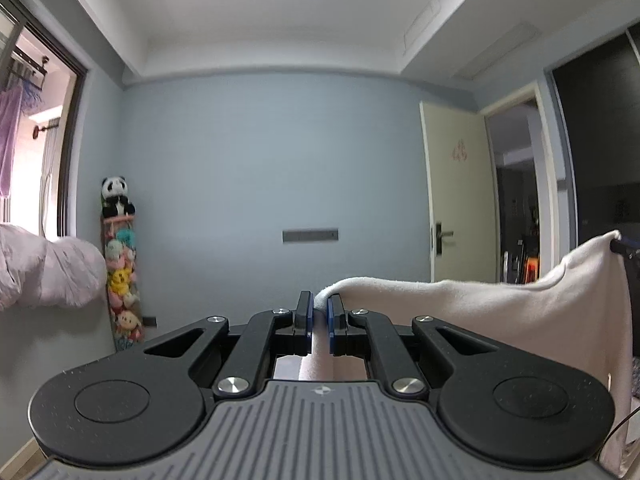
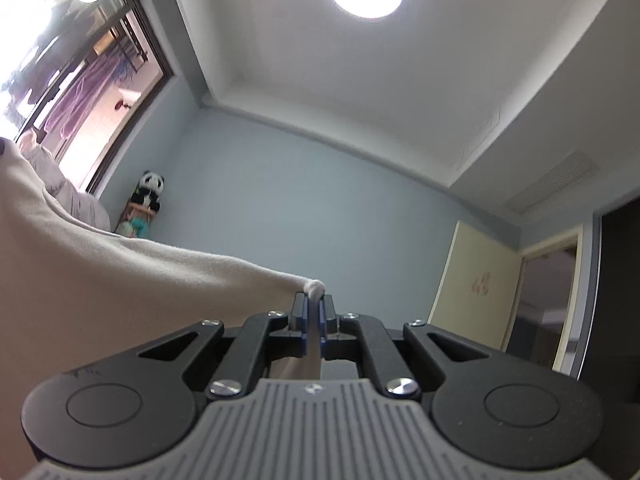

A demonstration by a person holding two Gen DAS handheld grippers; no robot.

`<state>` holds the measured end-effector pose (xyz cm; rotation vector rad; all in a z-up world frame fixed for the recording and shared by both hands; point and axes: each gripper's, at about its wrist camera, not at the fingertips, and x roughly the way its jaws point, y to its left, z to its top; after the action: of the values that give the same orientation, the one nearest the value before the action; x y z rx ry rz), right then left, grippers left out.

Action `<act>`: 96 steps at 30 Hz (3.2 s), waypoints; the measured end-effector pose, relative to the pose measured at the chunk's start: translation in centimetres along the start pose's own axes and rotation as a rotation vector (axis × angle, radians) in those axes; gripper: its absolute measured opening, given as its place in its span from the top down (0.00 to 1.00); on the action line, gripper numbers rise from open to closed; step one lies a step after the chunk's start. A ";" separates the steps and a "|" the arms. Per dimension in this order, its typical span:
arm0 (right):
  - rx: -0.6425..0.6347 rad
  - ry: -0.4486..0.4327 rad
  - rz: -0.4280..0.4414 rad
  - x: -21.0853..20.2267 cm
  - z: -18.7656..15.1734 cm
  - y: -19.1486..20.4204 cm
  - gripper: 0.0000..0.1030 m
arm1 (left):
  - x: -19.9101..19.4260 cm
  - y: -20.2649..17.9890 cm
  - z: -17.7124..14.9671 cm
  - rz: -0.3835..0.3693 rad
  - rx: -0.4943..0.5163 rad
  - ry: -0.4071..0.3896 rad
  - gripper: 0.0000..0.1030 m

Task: Fold clothes
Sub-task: 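Grasp the white shirt with both grippers and lift it up off the bed, then lower the white shirt onto the bed and open both grippers, then move both open grippers over the spread white shirt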

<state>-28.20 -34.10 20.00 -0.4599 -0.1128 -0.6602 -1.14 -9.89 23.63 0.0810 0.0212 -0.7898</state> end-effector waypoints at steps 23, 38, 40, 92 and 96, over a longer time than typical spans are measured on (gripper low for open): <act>0.061 0.595 0.173 31.3 -26.6 5.9 0.94 | 35.5 -1.5 -19.8 0.043 0.174 0.551 0.95; 0.125 0.963 0.242 41.6 -46.9 12.4 0.94 | 50.1 -0.6 -36.7 0.050 0.201 0.857 0.95; 0.133 0.996 0.246 42.2 -48.8 12.8 0.94 | 51.3 -0.4 -38.1 0.047 0.203 0.884 0.95; 0.642 1.282 0.140 6.5 -42.3 0.3 0.34 | 17.4 3.4 -35.6 0.218 -0.281 0.877 0.53; 0.680 1.343 0.139 5.4 -43.6 0.9 0.82 | 17.1 3.3 -35.7 0.219 -0.276 0.877 0.53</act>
<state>-25.26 -55.96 -18.04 0.6732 0.9363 -0.6353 13.67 -16.82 -12.56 0.1596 0.9342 -0.4763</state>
